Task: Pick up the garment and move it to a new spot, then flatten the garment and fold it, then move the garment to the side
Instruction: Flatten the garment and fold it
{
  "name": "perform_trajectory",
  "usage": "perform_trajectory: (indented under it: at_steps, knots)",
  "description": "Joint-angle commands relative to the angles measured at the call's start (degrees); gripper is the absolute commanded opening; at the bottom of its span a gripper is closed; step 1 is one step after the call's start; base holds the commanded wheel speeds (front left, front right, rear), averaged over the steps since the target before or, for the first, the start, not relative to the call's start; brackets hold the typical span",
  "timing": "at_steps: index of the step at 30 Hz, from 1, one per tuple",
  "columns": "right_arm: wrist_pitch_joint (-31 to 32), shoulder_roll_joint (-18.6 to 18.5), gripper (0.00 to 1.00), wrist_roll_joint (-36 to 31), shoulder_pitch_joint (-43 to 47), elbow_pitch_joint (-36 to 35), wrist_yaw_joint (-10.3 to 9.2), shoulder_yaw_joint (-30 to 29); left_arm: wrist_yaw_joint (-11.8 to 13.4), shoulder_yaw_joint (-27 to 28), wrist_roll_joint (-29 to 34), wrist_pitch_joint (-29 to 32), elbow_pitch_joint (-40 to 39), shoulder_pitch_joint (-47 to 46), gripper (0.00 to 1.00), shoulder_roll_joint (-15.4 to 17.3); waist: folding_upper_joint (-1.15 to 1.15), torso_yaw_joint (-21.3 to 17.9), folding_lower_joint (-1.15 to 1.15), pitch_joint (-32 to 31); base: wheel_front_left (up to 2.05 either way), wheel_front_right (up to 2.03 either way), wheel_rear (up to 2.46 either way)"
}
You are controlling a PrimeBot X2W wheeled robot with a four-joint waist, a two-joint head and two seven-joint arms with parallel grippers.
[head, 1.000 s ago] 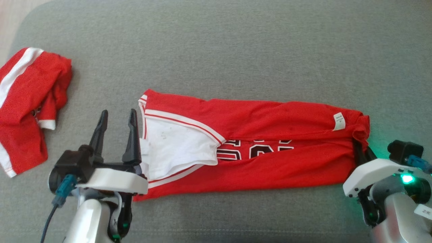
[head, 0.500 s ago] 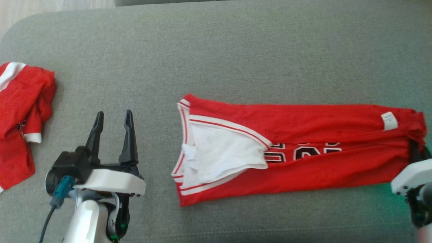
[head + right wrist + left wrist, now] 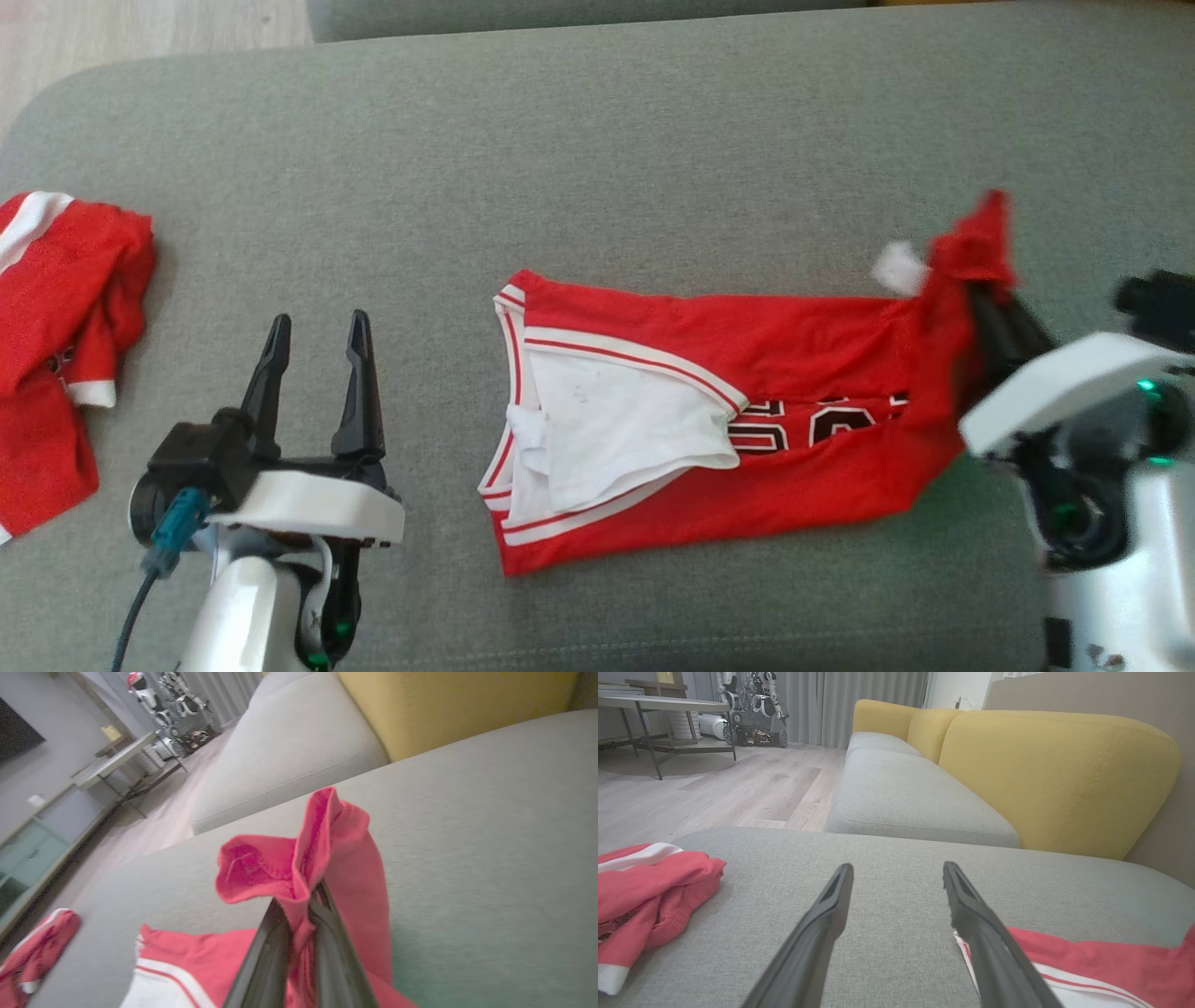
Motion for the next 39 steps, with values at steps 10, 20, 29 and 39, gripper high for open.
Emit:
perform_trajectory:
  at_steps: [10,20,29,39]
  knots:
    - [-3.85,0.83,0.00,18.21,-3.13,1.41,-0.05,25.51,-0.83,1.18,0.74,-0.70,-0.79,-1.40,1.00,-0.01,0.00,4.05,0.00,0.54,0.00,0.00,0.00]
    - [-15.89,0.84,0.00,24.03,-9.75,16.51,-0.05,40.56,-0.58,0.33,0.72,-0.70,-0.34,-2.00,1.00,-0.33,0.00,7.65,0.00,1.68,0.00,0.00,0.00]
    - [-23.41,0.85,1.00,22.04,-14.48,21.63,-0.05,45.22,-0.27,0.57,0.84,-0.70,-0.36,-1.61,1.00,-0.44,0.00,6.92,0.00,1.85,0.00,0.00,0.00]
    - [-31.26,-1.46,1.00,8.11,-13.02,15.99,-0.05,30.90,0.22,2.32,1.57,-0.70,-1.02,-1.22,1.00,-0.17,0.00,4.18,0.00,1.16,0.00,0.00,0.00]
